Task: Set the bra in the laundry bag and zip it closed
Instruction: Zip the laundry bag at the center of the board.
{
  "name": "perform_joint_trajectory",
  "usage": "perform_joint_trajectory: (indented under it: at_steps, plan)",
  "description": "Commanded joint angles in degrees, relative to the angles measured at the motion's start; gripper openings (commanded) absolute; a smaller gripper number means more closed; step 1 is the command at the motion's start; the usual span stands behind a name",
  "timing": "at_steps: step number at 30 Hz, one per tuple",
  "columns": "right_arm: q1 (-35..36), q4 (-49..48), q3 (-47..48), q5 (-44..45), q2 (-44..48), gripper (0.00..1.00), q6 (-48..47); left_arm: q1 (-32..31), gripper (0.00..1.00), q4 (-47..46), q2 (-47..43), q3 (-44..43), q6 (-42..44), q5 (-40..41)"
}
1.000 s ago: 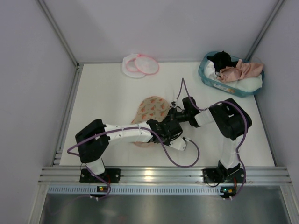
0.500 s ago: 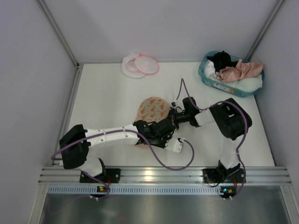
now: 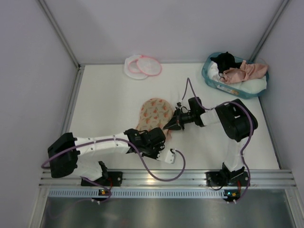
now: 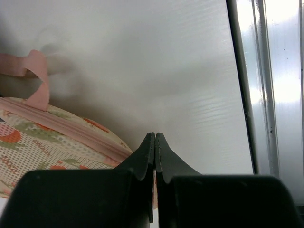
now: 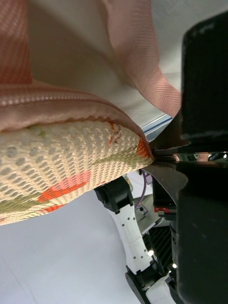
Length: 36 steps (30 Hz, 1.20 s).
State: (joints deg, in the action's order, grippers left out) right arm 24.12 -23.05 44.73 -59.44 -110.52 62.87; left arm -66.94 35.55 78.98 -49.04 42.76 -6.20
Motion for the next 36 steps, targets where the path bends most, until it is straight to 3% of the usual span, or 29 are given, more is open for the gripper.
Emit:
perform_joint_trajectory:
  at_steps: [1,9,13,16,18,19,23,24,27,31,34,36]
  plan:
    - [-2.5,1.8,3.4,2.0,-0.6,0.0,-3.4,-0.2,0.0,3.5,-4.1,3.6,-0.6,-5.6]
    - [-2.5,11.7,9.1,3.2,-2.7,0.0,-12.3,-0.5,0.0,4.1,-4.7,8.1,7.3,-5.8]
    - [-2.4,17.2,13.0,4.4,-4.6,0.0,-18.6,-1.1,0.0,1.9,1.1,4.8,4.3,-8.2]
    - [-2.3,22.6,17.1,4.0,-6.4,0.0,-23.4,-1.4,0.0,0.4,8.9,-3.4,-1.6,-8.8]
    - [-2.1,30.5,21.3,4.0,-7.6,0.15,-26.7,-1.4,0.0,-0.3,12.2,-8.2,-5.0,-9.0]
    - [-2.2,32.8,23.5,4.3,-7.3,0.4,-30.0,-1.4,0.0,-0.5,15.1,-9.3,-6.9,-8.5]
    - [-4.2,43.1,23.8,8.2,-1.9,0.93,-36.4,-1.2,0.0,-2.2,20.0,-13.4,-9.9,-6.6]
    - [-5.1,44.6,23.5,8.8,-0.5,0.98,-37.4,-1.1,0.0,-3.0,20.4,-13.9,-10.2,-6.1]
    - [-8.4,50.9,21.4,10.7,4.6,0.99,-43.2,-0.6,0.0,-5.8,21.4,-15.2,-11.2,-4.4]
    - [-9.4,54.1,16.6,7.9,9.9,0.83,-45.6,0.6,0.0,-7.0,21.7,-17.0,-11.2,-4.2]
    - [-6.7,52.3,12.0,4.6,11.1,0.72,-43.8,1.2,0.0,-7.2,21.1,-18.1,-11.2,-4.3]
    - [-5.5,43.9,6.1,2.5,12.9,0.64,-38.2,1.3,0.0,-7.3,20.6,-19.3,-11.9,-5.2]
